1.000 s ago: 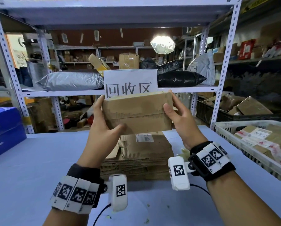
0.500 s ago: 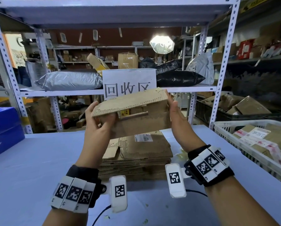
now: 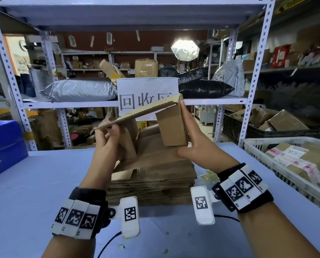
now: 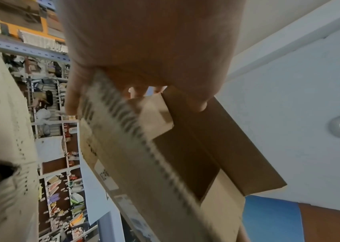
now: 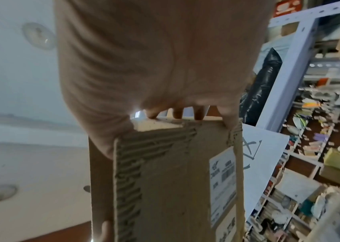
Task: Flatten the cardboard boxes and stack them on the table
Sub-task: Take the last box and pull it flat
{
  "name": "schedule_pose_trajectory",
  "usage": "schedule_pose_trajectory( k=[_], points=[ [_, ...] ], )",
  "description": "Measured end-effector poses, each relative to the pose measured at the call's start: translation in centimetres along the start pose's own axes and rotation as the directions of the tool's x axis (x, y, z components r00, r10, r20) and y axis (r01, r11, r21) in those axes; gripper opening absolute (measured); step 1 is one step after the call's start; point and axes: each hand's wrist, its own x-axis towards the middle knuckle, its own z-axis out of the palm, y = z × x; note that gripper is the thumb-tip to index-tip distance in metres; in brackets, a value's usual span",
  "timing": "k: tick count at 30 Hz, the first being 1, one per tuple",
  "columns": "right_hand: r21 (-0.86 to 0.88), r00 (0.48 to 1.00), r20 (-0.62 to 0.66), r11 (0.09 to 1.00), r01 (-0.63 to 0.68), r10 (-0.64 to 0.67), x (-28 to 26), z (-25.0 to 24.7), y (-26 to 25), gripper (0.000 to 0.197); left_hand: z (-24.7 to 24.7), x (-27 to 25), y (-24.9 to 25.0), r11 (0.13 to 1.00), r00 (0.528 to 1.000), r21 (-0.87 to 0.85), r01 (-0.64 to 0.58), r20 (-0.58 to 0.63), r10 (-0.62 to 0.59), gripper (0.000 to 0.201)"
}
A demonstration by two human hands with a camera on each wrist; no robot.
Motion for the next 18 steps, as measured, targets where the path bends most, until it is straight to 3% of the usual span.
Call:
schedule_pose_trajectory(
  k=[2, 5, 13, 15, 18],
  points=[
    [-0.053, 0.999, 0.037, 0.999, 0.013, -0.011, 0.2, 0.2, 0.3, 0.120, 0.0, 0.0, 0.0, 1.000, 1.000, 0.010, -0.002, -0.012, 0.002, 0.064],
    [-0.157, 0.997, 0.071, 0.987, 0.023, -0.012, 0.5, 0.8, 0.7, 0.128, 0.0, 0.4, -0.6, 1.000, 0.998, -0.015, -0.006, -0.059, 0.005, 0.051],
    [-0.443, 0.999, 0.045, 0.897, -0.007, 0.029, 0.3, 0.9, 0.9, 0.134, -0.2, 1.1, -1.3, 0.998, 0.997, -0.039, -0.043, -0.071, 0.040, 0.035],
    [-0.469, 0.999, 0.034, 0.883, -0.002, 0.020, 0.1, 1.0, 1.0, 0.133, -0.1, 1.2, -1.4, 0.993, 0.989, 0.005, -0.119, -0.082, 0.119, 0.044],
    [-0.485, 1.000, -0.012, 0.875, 0.018, -0.027, 0.1, 1.3, 1.0, 0.133, -0.3, 1.5, -1.7, 0.975, 0.975, 0.123, -0.186, -0.097, 0.198, 0.073]
  ],
)
